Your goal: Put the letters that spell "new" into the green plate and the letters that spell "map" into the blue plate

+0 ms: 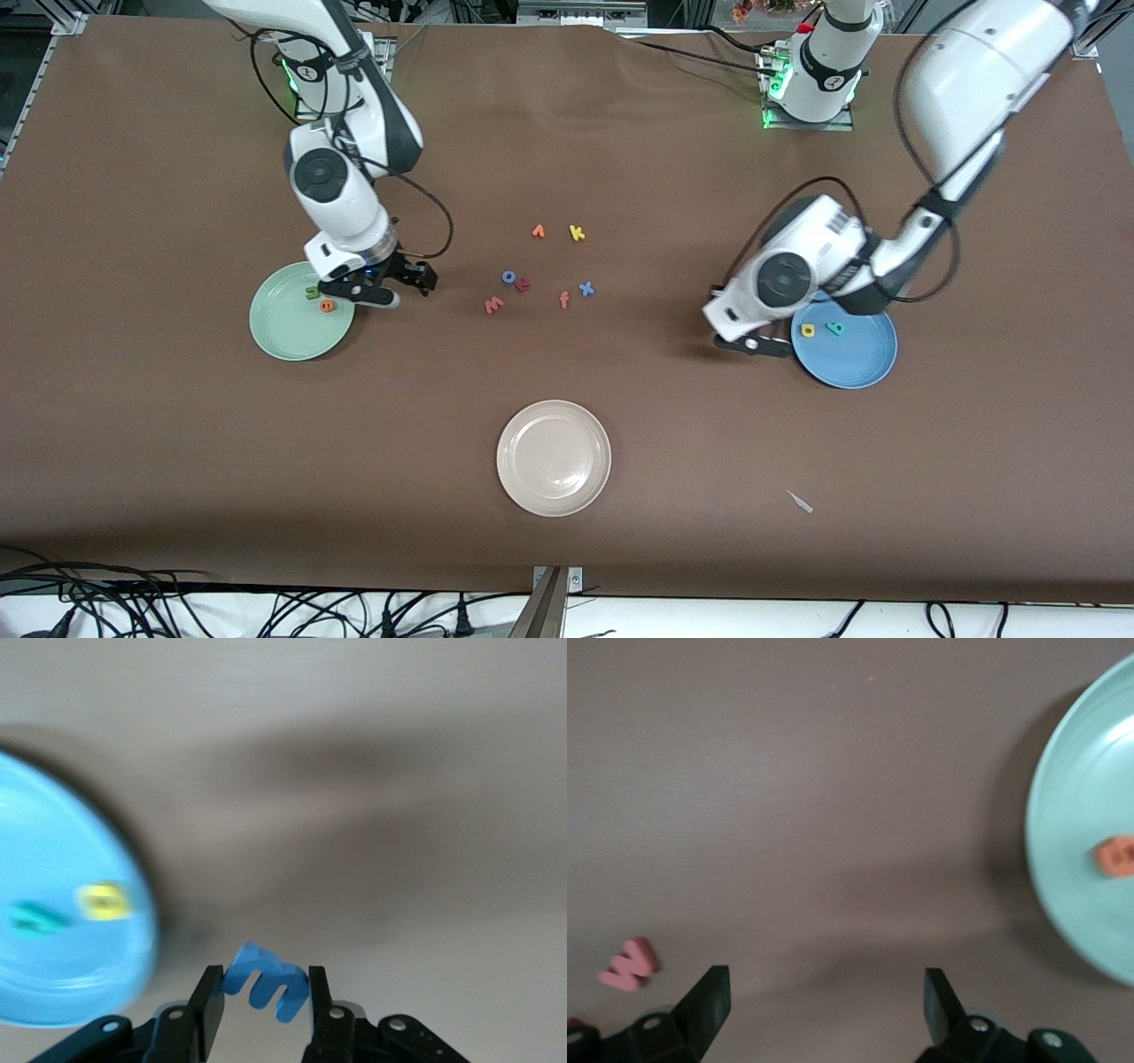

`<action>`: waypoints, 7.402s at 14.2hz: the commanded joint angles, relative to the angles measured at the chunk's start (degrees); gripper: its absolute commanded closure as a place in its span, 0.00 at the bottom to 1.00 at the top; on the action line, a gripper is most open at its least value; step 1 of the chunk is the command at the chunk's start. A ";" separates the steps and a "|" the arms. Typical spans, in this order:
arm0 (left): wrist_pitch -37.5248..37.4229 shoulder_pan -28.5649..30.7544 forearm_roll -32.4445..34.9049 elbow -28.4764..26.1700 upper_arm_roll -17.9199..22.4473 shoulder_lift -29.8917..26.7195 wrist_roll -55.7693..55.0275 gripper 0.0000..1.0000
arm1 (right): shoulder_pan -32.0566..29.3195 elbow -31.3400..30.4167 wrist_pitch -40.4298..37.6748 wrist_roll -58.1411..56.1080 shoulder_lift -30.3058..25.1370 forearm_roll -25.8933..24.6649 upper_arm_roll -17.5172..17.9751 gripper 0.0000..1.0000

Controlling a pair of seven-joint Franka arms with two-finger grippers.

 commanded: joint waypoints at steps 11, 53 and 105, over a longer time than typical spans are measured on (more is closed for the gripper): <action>-14.09 7.60 -0.35 12.23 5.15 1.71 27.84 0.00 | 9.52 15.51 4.71 33.18 16.47 0.46 -0.36 0.04; -18.78 -16.48 -32.69 11.55 40.83 -34.94 27.23 0.00 | 10.14 19.12 -24.01 -14.06 7.69 0.55 -16.42 1.00; -18.78 -16.65 -32.34 11.72 40.92 -34.67 27.14 0.00 | -26.59 31.77 -51.26 -38.63 -16.74 -1.48 5.27 0.00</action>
